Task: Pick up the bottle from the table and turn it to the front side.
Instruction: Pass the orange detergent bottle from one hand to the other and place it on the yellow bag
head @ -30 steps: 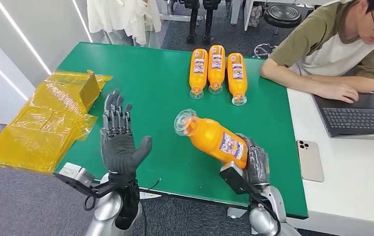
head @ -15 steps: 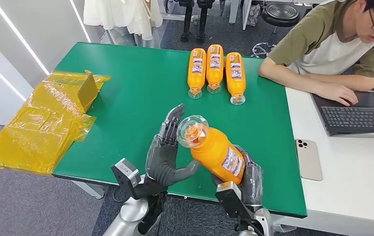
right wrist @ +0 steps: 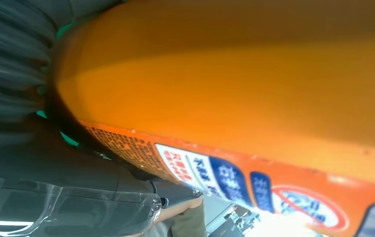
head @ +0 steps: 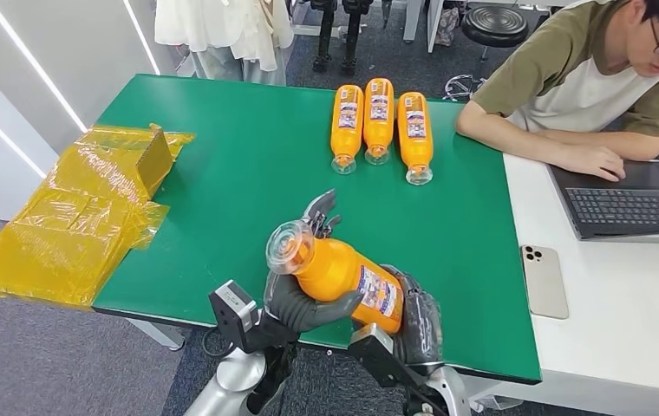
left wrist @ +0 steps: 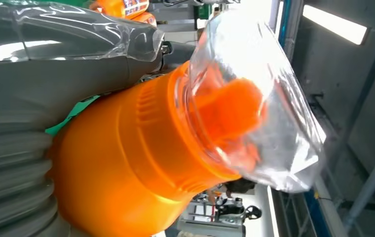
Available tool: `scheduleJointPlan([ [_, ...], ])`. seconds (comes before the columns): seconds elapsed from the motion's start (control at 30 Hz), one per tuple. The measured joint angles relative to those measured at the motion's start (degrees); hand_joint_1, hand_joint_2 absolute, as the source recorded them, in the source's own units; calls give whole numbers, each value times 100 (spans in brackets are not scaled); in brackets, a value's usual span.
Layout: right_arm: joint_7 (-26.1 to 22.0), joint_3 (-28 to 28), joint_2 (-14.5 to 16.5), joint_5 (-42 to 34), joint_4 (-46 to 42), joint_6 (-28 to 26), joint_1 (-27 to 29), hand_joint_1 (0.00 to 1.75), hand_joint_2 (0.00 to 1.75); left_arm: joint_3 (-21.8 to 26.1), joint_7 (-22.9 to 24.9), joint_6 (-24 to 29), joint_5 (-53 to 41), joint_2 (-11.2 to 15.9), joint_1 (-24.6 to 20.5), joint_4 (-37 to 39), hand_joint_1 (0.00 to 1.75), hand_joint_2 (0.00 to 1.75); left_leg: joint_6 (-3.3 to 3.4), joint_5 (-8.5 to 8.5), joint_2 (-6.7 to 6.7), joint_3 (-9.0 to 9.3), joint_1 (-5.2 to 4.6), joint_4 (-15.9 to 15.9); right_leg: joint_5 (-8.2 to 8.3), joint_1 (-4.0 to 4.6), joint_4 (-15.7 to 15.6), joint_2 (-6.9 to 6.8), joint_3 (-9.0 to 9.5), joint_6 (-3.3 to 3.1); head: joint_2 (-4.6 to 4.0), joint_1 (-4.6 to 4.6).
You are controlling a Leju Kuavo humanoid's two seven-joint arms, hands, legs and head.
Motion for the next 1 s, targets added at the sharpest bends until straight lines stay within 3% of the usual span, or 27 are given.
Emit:
scheduleJointPlan([
  [0.2, 289, -42, -2, 441, -18, 336, 27, 175, 175, 11, -4, -66, 18, 0, 2, 1, 5, 175, 0, 0, 0, 0, 0, 0, 0, 0, 0, 0, 0, 0, 0, 0],
  [0.33, 359, -74, -2, 630, -35, 454, 61, 175, 175, 20, -40, -98, 33, 1, 3, 1, 175, 175, 0, 0, 0, 0, 0, 0, 0, 0, 0, 0, -1, 0, 0, 0],
  [0.73, 395, -103, -9, 814, -15, 519, 73, 174, 175, 122, -238, -411, 360, 15, 42, -154, 175, 175, 0, 0, 0, -2, 0, 0, 0, 0, 0, -1, 0, 0, 0, 0],
  [0.8, 414, -105, -8, 836, -40, 498, 95, 155, 175, 133, -237, -473, 356, 15, 47, -184, 175, 175, 0, 0, 0, -2, 0, 0, 0, 0, 0, -1, 0, 0, 0, -1],
  [0.87, 434, -109, -7, 874, -93, 482, 135, 68, 175, 139, -232, -539, 340, 15, 51, -215, 175, 175, 0, 0, -1, -2, 0, 0, 0, 0, 0, -1, 0, 0, 0, -1],
  [0.93, 439, -113, -7, 901, -139, 460, 188, 0, 175, 141, -212, -576, 317, 15, 52, -239, 175, 175, 0, 0, -1, -2, 0, 0, 0, 0, 0, -1, 0, 0, 0, -1],
  [1.0, 366, -116, -5, 824, -167, 347, 263, 0, 175, 142, -189, -588, 273, 16, 53, -253, 175, 175, 0, -1, -2, -5, 0, 0, -1, 0, 0, -3, -1, 0, 0, -1],
])
